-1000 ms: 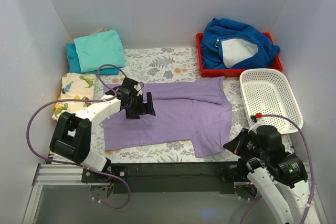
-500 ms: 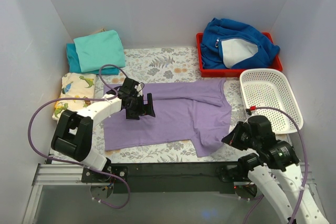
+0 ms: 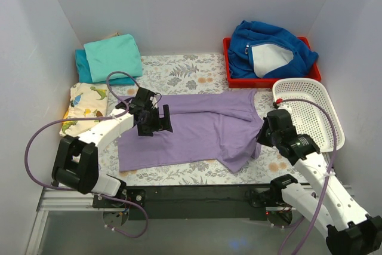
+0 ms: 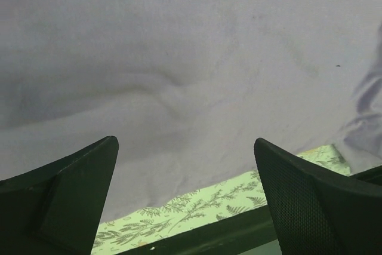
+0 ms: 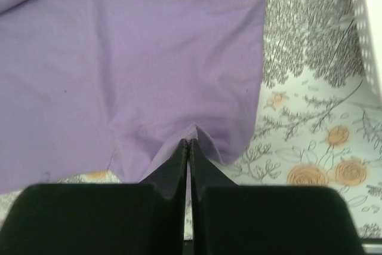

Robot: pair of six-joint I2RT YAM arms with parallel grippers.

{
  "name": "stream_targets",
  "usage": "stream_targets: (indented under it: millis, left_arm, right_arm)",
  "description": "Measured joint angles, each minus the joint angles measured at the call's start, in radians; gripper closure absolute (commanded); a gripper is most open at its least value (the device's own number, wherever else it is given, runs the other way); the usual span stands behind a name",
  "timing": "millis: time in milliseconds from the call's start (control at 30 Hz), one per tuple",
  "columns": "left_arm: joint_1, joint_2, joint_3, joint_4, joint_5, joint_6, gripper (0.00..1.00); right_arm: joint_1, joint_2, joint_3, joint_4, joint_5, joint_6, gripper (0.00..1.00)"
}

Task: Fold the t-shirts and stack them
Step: Fold the tshirt

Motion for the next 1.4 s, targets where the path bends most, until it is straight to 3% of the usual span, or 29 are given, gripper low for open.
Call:
stream_targets:
  millis: [200,933,1033,1067,1167,1400]
  left_arm:
    - [0.000,-0.088,-0.017,-0.032,-0.009,-0.036,0.03]
    - [0.000,0.092,0.006,-0.056,-0.020,-0.030,0.03]
    - [0.000,0.112,0.010,-0.055,-0.019,-0.024,0.04]
    - [0.000,0.120,0.010,-0.055,-0.019,-0.021,0.04]
    - [0.000,0.138,0.010,-0.055,-0.018,-0.017,0.04]
    - [0.000,0.142,0.029,-0.055,-0.018,-0.007,0.04]
  right_arm:
    - [0.000,0.152,0.029,0.135,0.062,-0.083,0.99]
    - [-0.041,0.817,0.318,0.433,0.053,-0.341,0.99]
    - [-0.042,0.882,0.377,0.455,0.027,-0.369,0.86]
    - [-0.042,0.901,0.394,0.459,0.018,-0.380,0.72]
    - [-0.042,0.937,0.421,0.467,0.011,-0.404,0.56]
    - [-0.041,0.832,0.381,0.437,-0.008,-0.443,0.47]
